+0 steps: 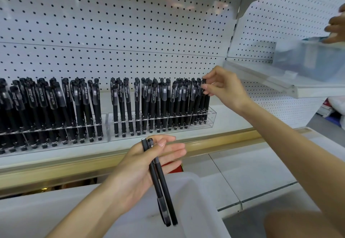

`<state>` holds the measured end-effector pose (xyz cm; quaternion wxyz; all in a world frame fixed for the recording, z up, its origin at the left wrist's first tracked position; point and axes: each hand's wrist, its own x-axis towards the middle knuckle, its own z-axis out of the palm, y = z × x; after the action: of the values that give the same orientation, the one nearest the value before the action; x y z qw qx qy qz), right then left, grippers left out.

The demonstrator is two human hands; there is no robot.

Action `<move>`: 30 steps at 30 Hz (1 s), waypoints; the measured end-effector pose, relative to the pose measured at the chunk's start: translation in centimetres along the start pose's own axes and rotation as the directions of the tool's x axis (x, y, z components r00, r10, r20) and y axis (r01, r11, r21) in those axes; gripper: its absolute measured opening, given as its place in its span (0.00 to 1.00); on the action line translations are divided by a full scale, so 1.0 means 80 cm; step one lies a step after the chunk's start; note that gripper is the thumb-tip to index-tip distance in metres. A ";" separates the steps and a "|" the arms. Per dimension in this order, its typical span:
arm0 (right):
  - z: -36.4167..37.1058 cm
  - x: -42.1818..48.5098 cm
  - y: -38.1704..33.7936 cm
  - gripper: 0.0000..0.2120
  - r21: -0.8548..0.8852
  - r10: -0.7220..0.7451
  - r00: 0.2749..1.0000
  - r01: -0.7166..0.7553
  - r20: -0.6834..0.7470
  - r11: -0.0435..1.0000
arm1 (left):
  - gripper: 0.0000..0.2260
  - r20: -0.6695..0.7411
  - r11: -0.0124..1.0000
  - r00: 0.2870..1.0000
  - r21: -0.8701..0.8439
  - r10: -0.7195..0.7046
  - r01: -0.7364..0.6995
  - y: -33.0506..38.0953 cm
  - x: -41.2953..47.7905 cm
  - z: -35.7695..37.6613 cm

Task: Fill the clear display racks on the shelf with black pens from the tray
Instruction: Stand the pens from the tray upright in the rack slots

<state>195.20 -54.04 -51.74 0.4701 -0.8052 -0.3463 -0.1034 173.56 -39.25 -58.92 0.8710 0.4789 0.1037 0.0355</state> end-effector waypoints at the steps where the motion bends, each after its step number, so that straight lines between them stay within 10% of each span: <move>1: -0.001 0.000 0.000 0.08 -0.034 -0.010 1.000 0.011 0.017 0.999 | 0.11 -0.002 1.000 1.000 0.003 -0.001 0.001 0.000 0.000 0.000; 24: -0.005 0.021 -0.018 0.06 -0.232 0.068 0.980 -0.023 0.187 0.972 | 0.16 -0.024 1.000 1.000 -0.024 0.003 -0.004 -0.008 0.005 -0.003; 30: -0.012 -0.021 -0.026 0.11 -0.072 0.088 0.994 -0.092 -0.063 0.993 | 0.12 -0.041 0.996 0.999 -0.079 0.031 -0.034 -0.001 0.009 0.000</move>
<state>192.75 -54.94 -50.68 0.4540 -0.8336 -0.2912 -0.1192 174.26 -39.16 -59.08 0.8864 0.4447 0.1117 0.0633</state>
